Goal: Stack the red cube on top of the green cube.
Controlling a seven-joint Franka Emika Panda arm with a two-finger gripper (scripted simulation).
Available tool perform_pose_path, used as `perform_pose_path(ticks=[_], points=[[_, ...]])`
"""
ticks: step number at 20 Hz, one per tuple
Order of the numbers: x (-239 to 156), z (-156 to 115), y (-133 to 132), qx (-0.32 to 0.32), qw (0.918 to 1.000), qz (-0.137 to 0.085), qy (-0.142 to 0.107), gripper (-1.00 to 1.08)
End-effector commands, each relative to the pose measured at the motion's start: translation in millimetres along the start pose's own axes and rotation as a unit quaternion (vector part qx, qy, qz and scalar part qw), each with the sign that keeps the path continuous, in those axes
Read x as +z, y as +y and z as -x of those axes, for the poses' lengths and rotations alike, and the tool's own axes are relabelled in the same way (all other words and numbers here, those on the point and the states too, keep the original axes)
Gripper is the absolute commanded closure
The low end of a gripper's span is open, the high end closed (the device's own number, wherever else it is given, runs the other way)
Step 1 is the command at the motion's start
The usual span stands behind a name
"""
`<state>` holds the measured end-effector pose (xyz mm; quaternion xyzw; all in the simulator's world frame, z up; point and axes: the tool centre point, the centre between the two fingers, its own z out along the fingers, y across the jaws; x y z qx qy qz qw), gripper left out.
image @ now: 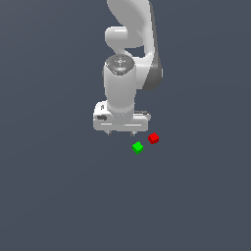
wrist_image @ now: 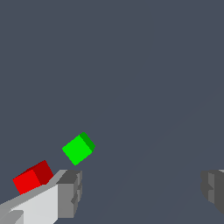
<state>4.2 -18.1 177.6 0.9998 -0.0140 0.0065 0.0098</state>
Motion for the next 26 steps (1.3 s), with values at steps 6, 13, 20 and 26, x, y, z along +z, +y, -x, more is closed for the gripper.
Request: perform_pose_path(ticks=[6, 13, 20, 26], points=[[7.1, 2.8, -12.7, -0.016, 0.9999, -0.001, 0.000, -0.92], [39.5, 21.4, -70.0, -0.092, 0.9957, -0.005, -0.001, -0.92], [82.0, 59.2, -140.4, -0.191, 0.9814, -0.010, -0.003, -0.92], [99.5, 78.7, -166.5, -0.231, 0.9728, -0.012, -0.004, -0.92]])
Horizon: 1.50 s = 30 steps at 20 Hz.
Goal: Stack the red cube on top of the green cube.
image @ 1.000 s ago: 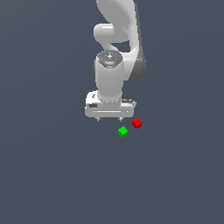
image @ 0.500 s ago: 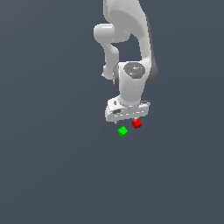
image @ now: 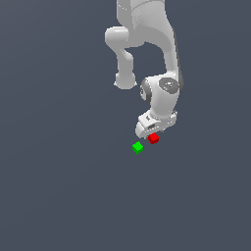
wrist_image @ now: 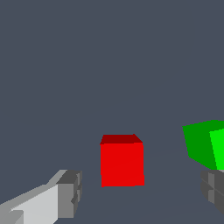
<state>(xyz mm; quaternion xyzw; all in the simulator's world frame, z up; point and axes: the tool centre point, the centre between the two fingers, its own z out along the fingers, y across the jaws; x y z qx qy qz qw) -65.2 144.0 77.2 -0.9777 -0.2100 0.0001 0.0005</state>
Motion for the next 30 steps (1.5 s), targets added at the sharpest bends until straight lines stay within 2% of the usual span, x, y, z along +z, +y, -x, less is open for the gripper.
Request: perform_pose_path(ticks=[1, 8, 17, 22, 23, 30], points=[[4.6, 1.8, -7.7, -0.011, 0.9999, 0.000, 0.000, -0.92], [10.2, 2.2, -8.0, -0.011, 0.9999, 0.000, 0.000, -0.92], [50.0, 3.8, -10.2, -0.014, 0.9999, 0.000, 0.000, -0.92], [57.3, 3.3, -10.6, -0.015, 0.9999, 0.001, 0.000, -0.92], [57.3, 3.3, -10.6, -0.015, 0.9999, 0.001, 0.000, 1.08], [57.3, 3.3, -10.6, -0.015, 0.9999, 0.001, 0.000, 1.08]])
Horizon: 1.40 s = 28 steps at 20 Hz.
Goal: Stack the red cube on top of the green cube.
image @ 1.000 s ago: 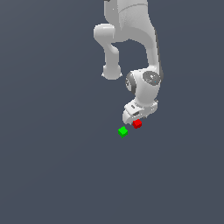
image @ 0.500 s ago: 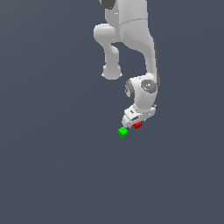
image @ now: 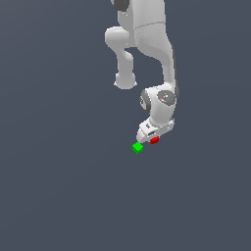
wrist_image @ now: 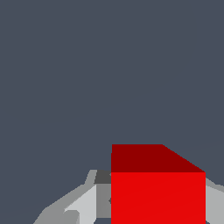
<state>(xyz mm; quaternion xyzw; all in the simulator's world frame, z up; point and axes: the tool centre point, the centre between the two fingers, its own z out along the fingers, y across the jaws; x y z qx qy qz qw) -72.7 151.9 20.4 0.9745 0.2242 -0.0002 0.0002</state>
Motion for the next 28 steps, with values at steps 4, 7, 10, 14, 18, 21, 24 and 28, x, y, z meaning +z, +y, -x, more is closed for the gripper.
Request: perform_pose_path(ticks=[4, 7, 10, 14, 18, 21, 24, 28], points=[[-0.2, 0.0, 0.0, 0.000, 1.0000, 0.000, 0.000, 1.08], [-4.5, 0.1, 0.0, 0.000, 1.0000, 0.000, 0.000, 1.08], [-14.0, 0.4, 0.0, 0.000, 1.0000, 0.000, 0.000, 1.08], [-35.0, 0.9, 0.0, 0.000, 1.0000, 0.000, 0.000, 1.08], [-62.9, 1.2, -0.4, 0.000, 1.0000, 0.000, 0.000, 1.08], [-79.2, 1.0, -0.5, 0.000, 1.0000, 0.000, 0.000, 1.08], [-90.3, 0.7, -0.6, 0.000, 1.0000, 0.000, 0.000, 1.08], [-95.8, 0.5, -0.6, 0.000, 1.0000, 0.000, 0.000, 1.08]])
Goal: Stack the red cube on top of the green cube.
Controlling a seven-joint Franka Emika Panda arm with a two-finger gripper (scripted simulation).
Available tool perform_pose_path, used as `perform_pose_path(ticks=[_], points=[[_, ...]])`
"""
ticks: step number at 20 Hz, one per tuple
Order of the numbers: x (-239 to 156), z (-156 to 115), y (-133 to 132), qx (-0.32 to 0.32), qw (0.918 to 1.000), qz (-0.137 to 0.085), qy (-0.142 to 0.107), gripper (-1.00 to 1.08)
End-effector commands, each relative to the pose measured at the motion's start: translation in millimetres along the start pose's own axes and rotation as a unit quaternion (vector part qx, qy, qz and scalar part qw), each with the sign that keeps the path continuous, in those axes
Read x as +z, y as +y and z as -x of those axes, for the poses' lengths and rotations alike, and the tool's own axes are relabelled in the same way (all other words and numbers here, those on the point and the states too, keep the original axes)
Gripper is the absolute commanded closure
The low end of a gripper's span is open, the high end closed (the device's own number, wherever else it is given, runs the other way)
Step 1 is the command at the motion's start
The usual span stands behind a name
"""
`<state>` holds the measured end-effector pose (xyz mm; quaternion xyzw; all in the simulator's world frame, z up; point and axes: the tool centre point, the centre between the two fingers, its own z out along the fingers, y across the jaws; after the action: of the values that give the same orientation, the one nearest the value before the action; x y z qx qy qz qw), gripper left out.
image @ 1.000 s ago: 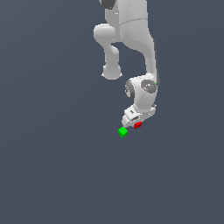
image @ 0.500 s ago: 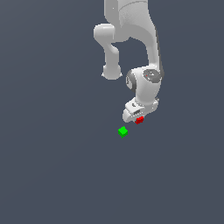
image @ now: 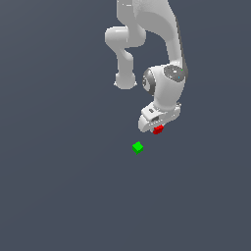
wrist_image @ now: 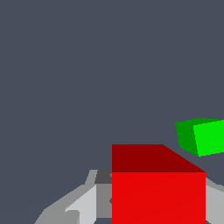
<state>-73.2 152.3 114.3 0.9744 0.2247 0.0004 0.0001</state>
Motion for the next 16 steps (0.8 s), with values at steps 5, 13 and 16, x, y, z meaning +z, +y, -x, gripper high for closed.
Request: perform_pose_path(ticks=[5, 13, 16], points=[[2.9, -0.6, 6.8, 0.000, 1.0000, 0.000, 0.000, 1.08], [26.6, -5.3, 57.8, 0.000, 1.0000, 0.001, 0.000, 1.08], [37.0, -8.2, 80.3, 0.000, 1.0000, 0.001, 0.000, 1.08]])
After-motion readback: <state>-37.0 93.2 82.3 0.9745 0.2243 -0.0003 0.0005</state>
